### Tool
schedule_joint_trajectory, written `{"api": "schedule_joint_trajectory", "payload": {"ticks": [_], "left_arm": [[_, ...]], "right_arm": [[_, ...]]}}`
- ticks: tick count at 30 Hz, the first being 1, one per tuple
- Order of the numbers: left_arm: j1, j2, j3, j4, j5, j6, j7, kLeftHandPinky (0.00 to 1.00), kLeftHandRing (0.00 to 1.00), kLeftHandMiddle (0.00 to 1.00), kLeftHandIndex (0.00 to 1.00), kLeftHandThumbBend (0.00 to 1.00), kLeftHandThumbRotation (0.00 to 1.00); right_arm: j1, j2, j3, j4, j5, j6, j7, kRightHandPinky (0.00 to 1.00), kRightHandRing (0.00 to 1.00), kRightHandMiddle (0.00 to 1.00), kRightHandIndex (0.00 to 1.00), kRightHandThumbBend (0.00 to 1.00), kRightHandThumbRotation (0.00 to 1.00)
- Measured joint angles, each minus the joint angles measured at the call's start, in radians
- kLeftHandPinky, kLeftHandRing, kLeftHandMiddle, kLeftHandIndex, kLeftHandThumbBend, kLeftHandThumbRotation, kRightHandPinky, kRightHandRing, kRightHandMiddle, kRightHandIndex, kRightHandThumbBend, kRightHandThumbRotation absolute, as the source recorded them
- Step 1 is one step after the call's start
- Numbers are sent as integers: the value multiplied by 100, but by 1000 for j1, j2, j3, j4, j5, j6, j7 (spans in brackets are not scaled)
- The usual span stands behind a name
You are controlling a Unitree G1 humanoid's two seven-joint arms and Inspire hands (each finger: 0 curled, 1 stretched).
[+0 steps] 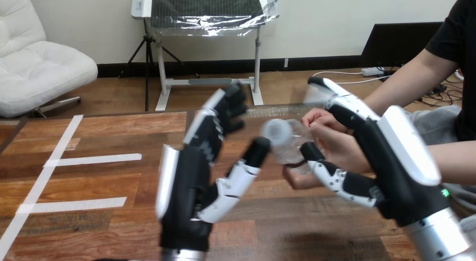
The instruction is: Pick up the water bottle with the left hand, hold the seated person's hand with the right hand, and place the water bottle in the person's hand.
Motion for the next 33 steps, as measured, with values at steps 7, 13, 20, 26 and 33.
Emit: {"api": "schedule_joint_trajectory", "payload": {"ticks": [7,13,20,26,33], "left_arm": [[14,11,3,-27,21,-48,39,72,78,80,81,47,60],[45,34,0,-47,50,-76,75,70,76,79,80,44,62],[115,63,-4,-59,80,-95,109,69,76,80,80,44,62],[175,87,-4,-59,100,-95,125,68,75,79,80,44,59],[203,98,-2,-59,101,-95,142,67,75,80,80,44,56]], "right_arm": [[1,45,26,19,1,-83,-42,88,94,94,84,8,0],[2,77,39,47,3,-154,-70,89,94,94,84,6,0],[2,100,51,73,2,-193,-91,90,94,94,84,3,0],[5,103,60,90,8,-203,-90,91,94,95,84,2,0],[12,114,63,103,23,-206,-88,92,94,95,84,2,0]]}}
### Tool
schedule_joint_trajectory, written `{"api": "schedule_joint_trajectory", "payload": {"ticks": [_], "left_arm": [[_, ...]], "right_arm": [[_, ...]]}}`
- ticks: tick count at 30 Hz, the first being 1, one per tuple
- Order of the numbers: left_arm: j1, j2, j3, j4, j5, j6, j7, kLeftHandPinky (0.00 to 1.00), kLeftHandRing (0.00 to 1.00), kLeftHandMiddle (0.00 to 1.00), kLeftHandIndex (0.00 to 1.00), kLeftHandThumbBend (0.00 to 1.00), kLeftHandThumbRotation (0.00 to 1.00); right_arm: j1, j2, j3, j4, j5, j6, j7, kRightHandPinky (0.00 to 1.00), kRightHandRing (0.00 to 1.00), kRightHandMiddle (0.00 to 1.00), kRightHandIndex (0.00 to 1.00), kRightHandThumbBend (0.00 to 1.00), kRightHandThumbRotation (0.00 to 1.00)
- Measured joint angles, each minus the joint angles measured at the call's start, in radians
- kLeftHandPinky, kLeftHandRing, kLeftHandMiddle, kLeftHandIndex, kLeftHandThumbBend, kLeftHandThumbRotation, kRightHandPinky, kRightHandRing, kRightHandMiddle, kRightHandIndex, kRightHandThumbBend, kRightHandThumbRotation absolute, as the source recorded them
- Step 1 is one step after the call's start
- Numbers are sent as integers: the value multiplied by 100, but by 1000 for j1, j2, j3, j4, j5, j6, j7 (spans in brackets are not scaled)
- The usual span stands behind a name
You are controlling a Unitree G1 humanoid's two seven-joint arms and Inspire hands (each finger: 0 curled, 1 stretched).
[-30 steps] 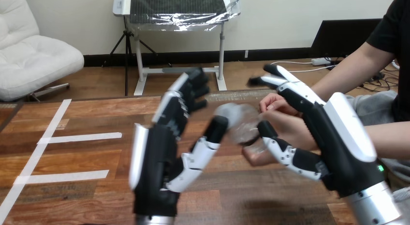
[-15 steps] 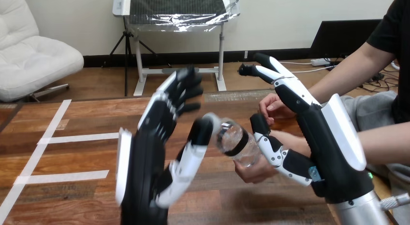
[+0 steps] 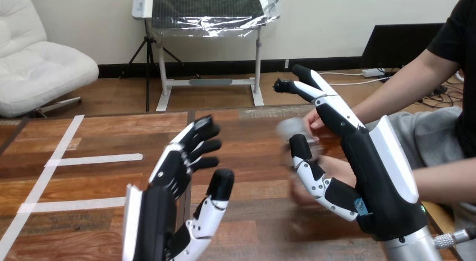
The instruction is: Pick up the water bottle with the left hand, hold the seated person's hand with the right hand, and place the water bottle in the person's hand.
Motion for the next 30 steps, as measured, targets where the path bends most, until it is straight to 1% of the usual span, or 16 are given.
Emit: {"api": "schedule_joint_trajectory", "payload": {"ticks": [1,6,10,16,21,30], "left_arm": [[1,1,0,0,0,0,2,67,75,80,80,43,54],[2,1,-1,-1,0,0,3,67,75,80,80,43,51],[2,2,-1,-2,0,0,3,67,75,80,80,44,50],[2,2,-2,-5,1,0,2,67,75,79,80,44,47],[2,2,-2,-6,0,0,2,66,74,79,79,44,46],[2,2,-2,-12,0,3,0,65,74,79,79,44,47]], "right_arm": [[1,2,0,2,2,-1,0,92,94,95,84,2,0],[5,5,1,7,6,-4,3,92,94,95,84,2,0],[7,4,1,11,13,-5,8,95,95,96,86,2,0],[9,4,1,15,18,-5,12,97,95,96,87,3,0],[10,4,1,15,19,-4,17,98,95,95,86,4,0],[11,4,1,15,23,-3,30,97,94,95,85,5,0]]}}
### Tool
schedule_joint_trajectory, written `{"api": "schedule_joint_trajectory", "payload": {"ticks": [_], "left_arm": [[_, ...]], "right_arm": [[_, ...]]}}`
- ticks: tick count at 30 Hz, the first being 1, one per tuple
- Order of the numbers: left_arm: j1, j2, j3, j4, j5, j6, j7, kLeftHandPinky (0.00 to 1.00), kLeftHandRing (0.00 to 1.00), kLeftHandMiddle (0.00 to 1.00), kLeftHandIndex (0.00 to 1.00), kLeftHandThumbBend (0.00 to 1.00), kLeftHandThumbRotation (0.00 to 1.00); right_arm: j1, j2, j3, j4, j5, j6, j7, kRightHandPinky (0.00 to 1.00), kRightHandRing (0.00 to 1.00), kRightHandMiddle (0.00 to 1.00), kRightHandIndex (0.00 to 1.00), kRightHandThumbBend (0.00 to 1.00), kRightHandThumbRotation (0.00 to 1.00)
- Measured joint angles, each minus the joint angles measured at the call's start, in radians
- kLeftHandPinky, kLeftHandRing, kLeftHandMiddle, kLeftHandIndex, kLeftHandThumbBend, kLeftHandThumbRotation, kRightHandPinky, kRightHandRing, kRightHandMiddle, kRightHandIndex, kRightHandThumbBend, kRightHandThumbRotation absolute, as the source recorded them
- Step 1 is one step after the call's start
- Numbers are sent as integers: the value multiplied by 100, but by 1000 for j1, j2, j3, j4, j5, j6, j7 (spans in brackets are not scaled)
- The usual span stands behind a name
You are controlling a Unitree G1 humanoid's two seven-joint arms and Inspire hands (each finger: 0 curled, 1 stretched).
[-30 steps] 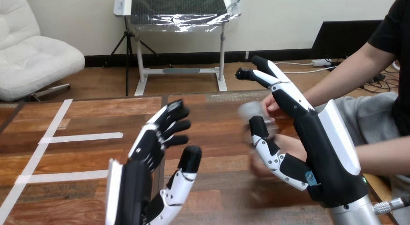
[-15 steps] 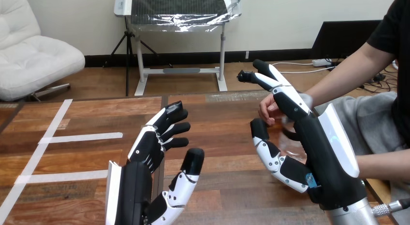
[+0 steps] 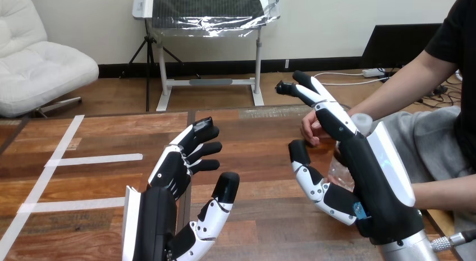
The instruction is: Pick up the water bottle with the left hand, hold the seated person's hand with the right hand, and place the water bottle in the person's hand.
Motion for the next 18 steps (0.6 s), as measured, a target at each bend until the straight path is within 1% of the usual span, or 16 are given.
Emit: {"api": "schedule_joint_trajectory", "payload": {"ticks": [6,18], "left_arm": [[0,0,0,-4,0,4,-1,65,74,79,79,43,47],[0,0,0,-4,-3,5,-2,65,74,79,79,43,44]], "right_arm": [[0,0,0,0,3,0,5,97,94,95,85,5,0],[0,0,-1,4,15,0,6,97,94,94,84,6,0]]}}
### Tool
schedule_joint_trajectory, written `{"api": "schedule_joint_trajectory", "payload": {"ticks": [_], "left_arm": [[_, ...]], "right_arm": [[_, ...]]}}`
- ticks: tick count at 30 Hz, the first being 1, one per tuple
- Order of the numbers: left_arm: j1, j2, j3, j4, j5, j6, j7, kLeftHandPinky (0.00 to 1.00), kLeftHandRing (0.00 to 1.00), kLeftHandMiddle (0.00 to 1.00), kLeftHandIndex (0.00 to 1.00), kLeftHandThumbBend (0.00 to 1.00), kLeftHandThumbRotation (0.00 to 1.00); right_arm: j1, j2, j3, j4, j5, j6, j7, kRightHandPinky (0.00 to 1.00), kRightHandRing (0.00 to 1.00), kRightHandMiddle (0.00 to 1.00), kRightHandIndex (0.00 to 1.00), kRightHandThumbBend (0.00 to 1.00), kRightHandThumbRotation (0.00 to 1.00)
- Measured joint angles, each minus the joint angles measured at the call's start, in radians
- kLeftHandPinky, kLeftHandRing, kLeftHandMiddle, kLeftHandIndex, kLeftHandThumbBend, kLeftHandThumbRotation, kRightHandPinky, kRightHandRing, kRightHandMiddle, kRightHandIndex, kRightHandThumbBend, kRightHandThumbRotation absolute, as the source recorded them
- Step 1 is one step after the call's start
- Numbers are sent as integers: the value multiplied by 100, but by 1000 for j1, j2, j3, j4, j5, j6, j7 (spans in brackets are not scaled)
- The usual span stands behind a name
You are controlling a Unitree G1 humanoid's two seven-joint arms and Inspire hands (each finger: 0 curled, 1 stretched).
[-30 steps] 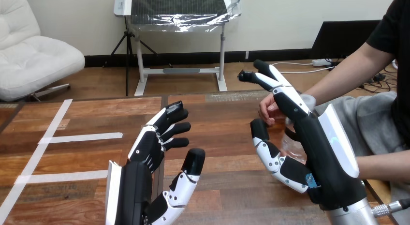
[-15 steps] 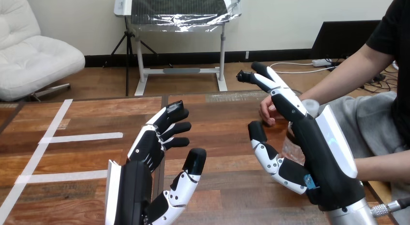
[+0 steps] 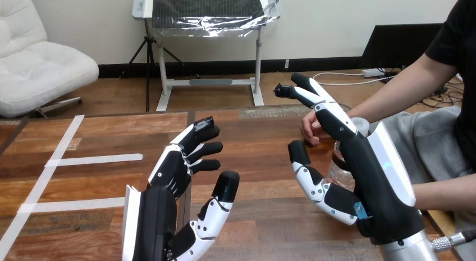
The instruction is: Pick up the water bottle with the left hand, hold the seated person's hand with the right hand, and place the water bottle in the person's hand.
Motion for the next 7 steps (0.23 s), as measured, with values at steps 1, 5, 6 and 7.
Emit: {"api": "schedule_joint_trajectory", "payload": {"ticks": [1,5,6,7], "left_arm": [[0,0,0,0,-1,0,0,65,74,79,79,43,45],[0,0,0,0,-1,0,0,65,74,79,79,43,45],[0,0,0,0,-1,0,0,65,74,79,79,43,46],[0,0,0,0,-1,0,0,65,74,79,79,43,46]], "right_arm": [[0,0,0,1,0,0,0,97,94,94,84,6,0],[0,0,0,3,0,0,0,97,94,94,84,6,0],[0,0,0,3,0,0,0,97,94,94,84,6,0],[0,0,0,3,0,0,0,97,94,94,84,6,0]]}}
